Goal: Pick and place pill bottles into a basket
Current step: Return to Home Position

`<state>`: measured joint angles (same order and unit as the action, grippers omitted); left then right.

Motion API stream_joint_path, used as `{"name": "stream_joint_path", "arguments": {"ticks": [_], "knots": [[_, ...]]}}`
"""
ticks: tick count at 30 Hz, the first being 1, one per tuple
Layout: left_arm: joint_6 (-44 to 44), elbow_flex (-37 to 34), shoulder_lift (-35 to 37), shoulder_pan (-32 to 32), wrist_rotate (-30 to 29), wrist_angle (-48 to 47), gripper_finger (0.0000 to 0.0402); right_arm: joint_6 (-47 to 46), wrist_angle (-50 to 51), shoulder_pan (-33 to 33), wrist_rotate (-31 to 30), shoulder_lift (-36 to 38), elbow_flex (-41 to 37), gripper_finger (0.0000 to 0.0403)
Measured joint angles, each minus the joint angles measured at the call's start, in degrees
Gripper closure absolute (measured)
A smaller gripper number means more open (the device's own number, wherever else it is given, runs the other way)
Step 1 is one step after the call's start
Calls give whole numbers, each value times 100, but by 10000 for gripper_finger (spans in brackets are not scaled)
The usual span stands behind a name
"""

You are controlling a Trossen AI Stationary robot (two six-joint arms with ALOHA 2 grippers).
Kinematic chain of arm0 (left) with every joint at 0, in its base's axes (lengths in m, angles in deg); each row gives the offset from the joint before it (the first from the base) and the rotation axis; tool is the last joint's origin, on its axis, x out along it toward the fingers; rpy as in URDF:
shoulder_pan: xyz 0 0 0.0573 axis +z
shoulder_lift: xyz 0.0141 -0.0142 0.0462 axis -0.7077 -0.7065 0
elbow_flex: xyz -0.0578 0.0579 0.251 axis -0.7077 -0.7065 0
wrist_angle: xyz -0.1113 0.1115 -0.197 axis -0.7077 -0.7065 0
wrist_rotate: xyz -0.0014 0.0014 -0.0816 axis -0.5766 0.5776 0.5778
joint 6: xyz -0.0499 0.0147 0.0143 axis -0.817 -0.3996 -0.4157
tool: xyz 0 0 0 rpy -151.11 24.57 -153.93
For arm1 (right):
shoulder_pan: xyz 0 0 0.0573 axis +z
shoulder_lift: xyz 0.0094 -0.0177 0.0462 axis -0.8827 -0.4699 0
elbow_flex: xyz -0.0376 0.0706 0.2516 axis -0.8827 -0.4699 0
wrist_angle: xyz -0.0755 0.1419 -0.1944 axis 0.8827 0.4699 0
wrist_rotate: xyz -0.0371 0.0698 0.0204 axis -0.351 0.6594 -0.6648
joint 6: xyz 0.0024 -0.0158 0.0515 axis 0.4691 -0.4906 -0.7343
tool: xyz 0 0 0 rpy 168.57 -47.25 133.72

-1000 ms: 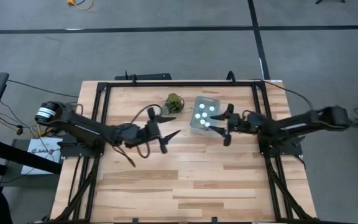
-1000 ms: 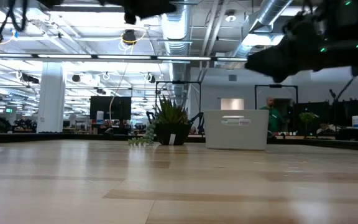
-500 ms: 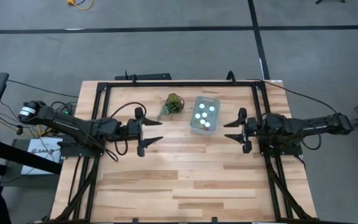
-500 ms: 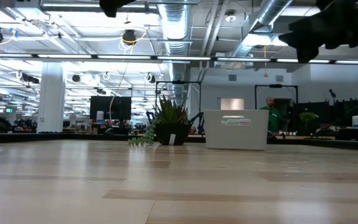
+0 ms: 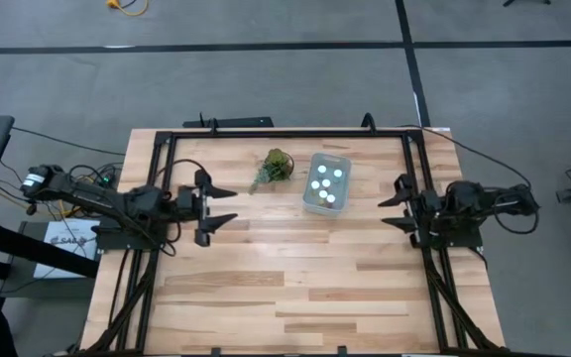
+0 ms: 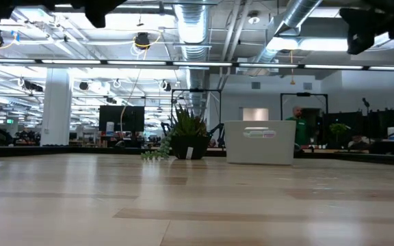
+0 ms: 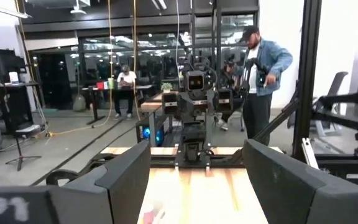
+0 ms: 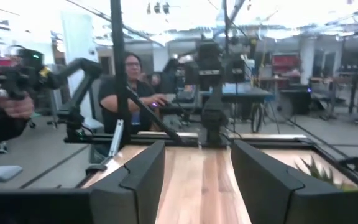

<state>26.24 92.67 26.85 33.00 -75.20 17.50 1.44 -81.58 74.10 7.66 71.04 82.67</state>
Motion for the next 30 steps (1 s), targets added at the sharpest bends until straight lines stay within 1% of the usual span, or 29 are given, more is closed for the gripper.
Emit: {"name": "stream_joint_path", "arguments": {"ticks": [1, 4, 8, 12, 15, 17, 19, 24, 27, 30], "knots": [[-22, -67, 71, -2, 1, 38, 154, 30, -1, 51, 2, 127, -63, 225], [-11, -286, 230, -67, 1, 293, 154, 34, -81, 196, 0, 118, -247, 230], [258, -648, 339, -260, -104, 996, 154, 84, -459, 345, 2, 122, -384, 235], [403, -1155, 350, -453, -253, 1817, 154, 231, -1121, 505, 25, 122, -621, 239], [432, -1503, 350, -576, -271, 2493, 154, 229, -1411, 555, 47, 115, -824, 239], [459, -1605, 357, -653, -280, 2705, 154, 233, -1787, 580, 147, 123, -897, 238], [504, -1653, 397, -702, -292, 2695, 154, 227, -2004, 590, 180, 122, -1030, 237], [673, -1669, 400, -809, -294, 2644, 154, 152, -2035, 590, 455, 120, -1122, 240], [843, -1669, 403, -857, -268, 2559, 154, 131, -1712, 588, 453, 120, -1122, 243], [890, -1669, 400, -868, -258, 2378, 154, -46, -1053, 588, 451, 118, -1124, 247]]}}
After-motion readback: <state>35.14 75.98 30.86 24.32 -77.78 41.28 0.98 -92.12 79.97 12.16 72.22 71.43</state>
